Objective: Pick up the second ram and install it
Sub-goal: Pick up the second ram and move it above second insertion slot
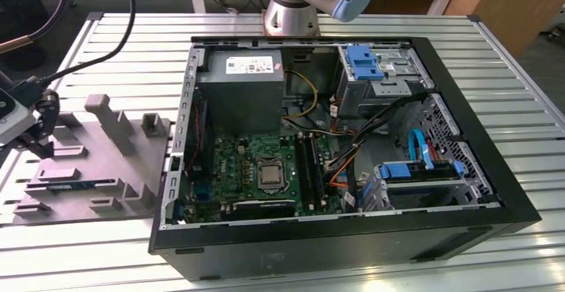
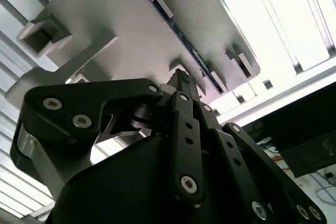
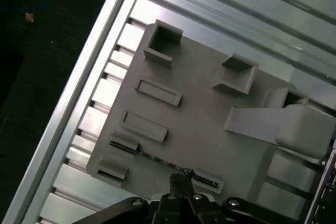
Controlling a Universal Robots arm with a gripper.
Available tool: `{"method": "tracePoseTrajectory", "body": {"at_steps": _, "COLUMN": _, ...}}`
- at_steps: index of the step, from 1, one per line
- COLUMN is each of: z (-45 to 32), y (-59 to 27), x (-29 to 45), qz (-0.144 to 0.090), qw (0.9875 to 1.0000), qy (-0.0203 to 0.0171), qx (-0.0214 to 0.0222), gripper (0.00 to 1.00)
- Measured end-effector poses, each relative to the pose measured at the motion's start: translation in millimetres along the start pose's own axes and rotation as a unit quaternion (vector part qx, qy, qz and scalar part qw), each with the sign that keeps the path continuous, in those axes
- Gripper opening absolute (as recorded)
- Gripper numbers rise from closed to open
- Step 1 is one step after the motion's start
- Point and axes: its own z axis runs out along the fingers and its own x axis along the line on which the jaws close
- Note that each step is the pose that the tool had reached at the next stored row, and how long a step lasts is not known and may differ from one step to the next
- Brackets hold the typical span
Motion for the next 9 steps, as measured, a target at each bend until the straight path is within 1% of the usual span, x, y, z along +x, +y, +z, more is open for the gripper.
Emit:
{"method": "tracePoseTrajectory", "body": {"at_steps": 3, "z": 0.4, "y": 0.0, "x": 0.0, "qz": -0.027, "qw": 0.9996, "qy": 0.0012, "qx": -0.0015, "gripper": 0.11}}
{"method": "tracePoseTrajectory", "body": {"at_steps": 5, "z": 0.7, "y": 0.0, "x": 0.0, "qz": -0.045, "qw": 0.9990, "qy": 0.0021, "qx": -0.0026, "gripper": 0.11}}
{"method": "tracePoseTrajectory", "body": {"at_steps": 7, "z": 1.0, "y": 0.0, "x": 0.0, "qz": -0.064, "qw": 0.9980, "qy": 0.0029, "qx": -0.0036, "gripper": 0.11}}
{"method": "tracePoseTrajectory", "body": {"at_steps": 9, "z": 1.3, "y": -0.1, "x": 0.1, "qz": -0.081, "qw": 0.9967, "qy": 0.0038, "qx": -0.0047, "gripper": 0.11}}
